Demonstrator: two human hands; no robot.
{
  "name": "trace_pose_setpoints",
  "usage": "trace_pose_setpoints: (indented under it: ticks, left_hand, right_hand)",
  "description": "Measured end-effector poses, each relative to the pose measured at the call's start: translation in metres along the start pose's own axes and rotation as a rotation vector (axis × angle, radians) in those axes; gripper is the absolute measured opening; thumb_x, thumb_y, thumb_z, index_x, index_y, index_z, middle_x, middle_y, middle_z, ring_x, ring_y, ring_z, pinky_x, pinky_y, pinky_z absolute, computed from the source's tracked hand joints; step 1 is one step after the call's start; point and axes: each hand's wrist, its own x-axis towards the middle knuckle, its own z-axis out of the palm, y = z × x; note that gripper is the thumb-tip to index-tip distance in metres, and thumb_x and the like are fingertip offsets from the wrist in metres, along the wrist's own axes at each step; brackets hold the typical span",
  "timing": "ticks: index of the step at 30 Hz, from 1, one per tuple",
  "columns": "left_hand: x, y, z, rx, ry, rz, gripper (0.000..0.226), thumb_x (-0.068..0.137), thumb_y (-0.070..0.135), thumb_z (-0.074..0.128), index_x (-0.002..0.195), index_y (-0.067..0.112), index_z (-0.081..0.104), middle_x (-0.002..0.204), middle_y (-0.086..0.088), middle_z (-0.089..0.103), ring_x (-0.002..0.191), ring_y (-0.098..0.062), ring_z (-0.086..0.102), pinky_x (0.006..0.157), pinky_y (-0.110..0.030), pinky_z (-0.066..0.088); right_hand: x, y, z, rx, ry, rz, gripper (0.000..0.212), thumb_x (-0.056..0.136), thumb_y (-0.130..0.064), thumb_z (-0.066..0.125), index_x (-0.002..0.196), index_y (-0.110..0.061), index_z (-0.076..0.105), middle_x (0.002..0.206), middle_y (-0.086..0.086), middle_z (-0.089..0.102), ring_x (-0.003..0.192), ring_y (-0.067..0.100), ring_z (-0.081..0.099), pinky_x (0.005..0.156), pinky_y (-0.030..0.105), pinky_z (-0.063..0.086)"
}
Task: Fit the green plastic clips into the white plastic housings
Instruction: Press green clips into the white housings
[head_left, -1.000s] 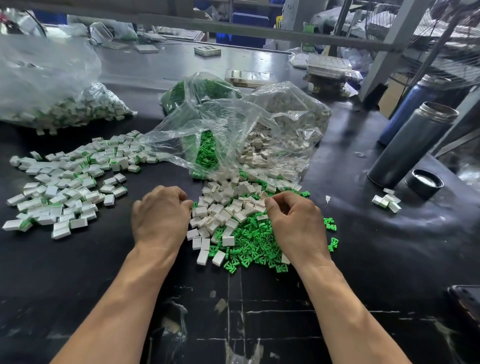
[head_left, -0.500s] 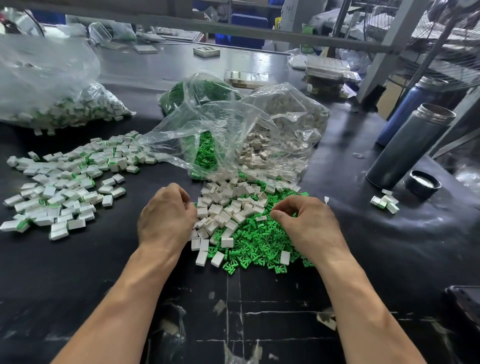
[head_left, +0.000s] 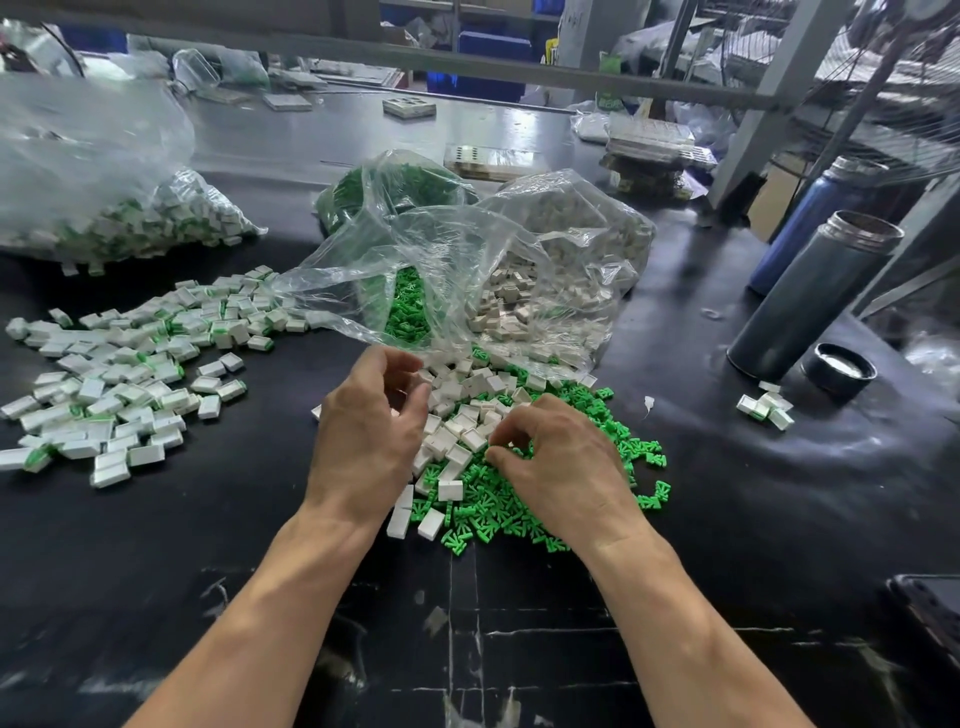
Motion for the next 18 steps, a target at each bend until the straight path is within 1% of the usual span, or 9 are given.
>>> trace_pose_setpoints:
  ticks: [2, 4, 6, 8, 10, 12, 14, 15, 18]
  left_hand:
    - [-0.001, 0.001, 0.003, -0.115, -0.032, -0.049, 0.016, 0.094, 0.017, 0.073, 0.106, 0.023, 0.065, 0.09, 0.013, 0.069, 0.084, 0.002, 0.066, 0.074, -0.022, 0.059]
    - [-0.003, 0.003, 0.005, -0.246, -0.086, -0.096, 0.014, 0.093, 0.014, 0.074, 0.102, 0.024, 0.069, 0.088, 0.009, 0.072, 0.083, -0.007, 0.07, 0.068, -0.028, 0.061]
    - [-0.006, 0.006, 0.006, -0.365, -0.13, -0.122, 0.015, 0.093, 0.014, 0.074, 0.1, 0.028, 0.073, 0.089, 0.006, 0.074, 0.083, -0.014, 0.071, 0.062, -0.027, 0.06]
    - [-0.008, 0.009, 0.008, -0.441, -0.165, -0.131, 0.018, 0.093, 0.015, 0.074, 0.1, 0.03, 0.076, 0.092, 0.002, 0.075, 0.082, -0.018, 0.07, 0.063, -0.031, 0.061]
    - [-0.011, 0.013, 0.01, -0.502, -0.201, -0.129, 0.02, 0.094, 0.013, 0.072, 0.101, 0.03, 0.078, 0.091, 0.0, 0.075, 0.076, -0.015, 0.067, 0.062, -0.027, 0.059]
    - [-0.013, 0.016, 0.013, -0.545, -0.232, -0.138, 0.022, 0.095, 0.008, 0.07, 0.103, 0.026, 0.079, 0.089, -0.002, 0.076, 0.072, -0.012, 0.065, 0.061, -0.024, 0.056]
    - [-0.015, 0.018, 0.015, -0.57, -0.252, -0.161, 0.022, 0.094, 0.005, 0.07, 0.104, 0.022, 0.079, 0.09, -0.003, 0.076, 0.072, -0.011, 0.066, 0.062, -0.024, 0.056]
    - [-0.016, 0.018, 0.016, -0.581, -0.262, -0.173, 0.022, 0.094, 0.004, 0.07, 0.105, 0.021, 0.079, 0.09, -0.003, 0.076, 0.072, -0.011, 0.066, 0.062, -0.024, 0.056]
    - [-0.016, 0.018, 0.018, -0.617, -0.284, -0.21, 0.018, 0.093, 0.006, 0.073, 0.105, 0.018, 0.076, 0.088, -0.001, 0.076, 0.072, -0.01, 0.067, 0.063, -0.023, 0.056]
  right_hand:
    - [-0.001, 0.0, 0.001, 0.01, 0.011, -0.02, 0.008, 0.094, -0.045, 0.07, 0.096, -0.037, 0.068, 0.098, -0.022, 0.053, 0.095, 0.003, 0.052, 0.089, 0.025, 0.037]
    - [-0.001, -0.001, 0.0, 0.06, 0.055, -0.044, 0.007, 0.098, -0.042, 0.067, 0.097, -0.035, 0.064, 0.094, -0.023, 0.054, 0.088, 0.0, 0.055, 0.086, 0.024, 0.042]
    - [0.0, -0.002, 0.0, 0.167, 0.138, -0.053, 0.006, 0.1, -0.037, 0.065, 0.1, -0.032, 0.063, 0.086, -0.022, 0.058, 0.08, -0.005, 0.057, 0.076, 0.021, 0.047]
    - [0.001, -0.002, -0.001, 0.353, 0.193, -0.023, 0.005, 0.1, -0.034, 0.066, 0.1, -0.029, 0.066, 0.079, -0.016, 0.067, 0.074, -0.002, 0.063, 0.068, 0.016, 0.049]
    - [0.001, -0.001, -0.001, 0.575, 0.197, 0.021, 0.002, 0.099, -0.029, 0.068, 0.097, -0.029, 0.07, 0.078, -0.018, 0.071, 0.072, -0.002, 0.065, 0.063, 0.011, 0.046]
    - [0.001, 0.0, 0.0, 0.718, 0.192, 0.048, 0.009, 0.1, -0.02, 0.068, 0.098, -0.027, 0.074, 0.076, -0.022, 0.07, 0.068, -0.003, 0.062, 0.062, 0.01, 0.044]
    - [0.002, 0.0, -0.001, 0.808, 0.181, 0.066, 0.018, 0.099, -0.011, 0.067, 0.101, -0.026, 0.077, 0.07, -0.02, 0.068, 0.06, -0.002, 0.057, 0.057, 0.01, 0.043]
    - [0.002, 0.0, -0.002, 0.84, 0.178, 0.072, 0.021, 0.099, -0.008, 0.067, 0.102, -0.026, 0.077, 0.068, -0.02, 0.067, 0.059, -0.002, 0.055, 0.056, 0.012, 0.043]
    - [0.003, -0.004, -0.004, 0.929, 0.198, 0.084, 0.02, 0.095, -0.003, 0.07, 0.102, -0.021, 0.075, 0.072, -0.015, 0.069, 0.06, 0.0, 0.057, 0.056, 0.015, 0.045]
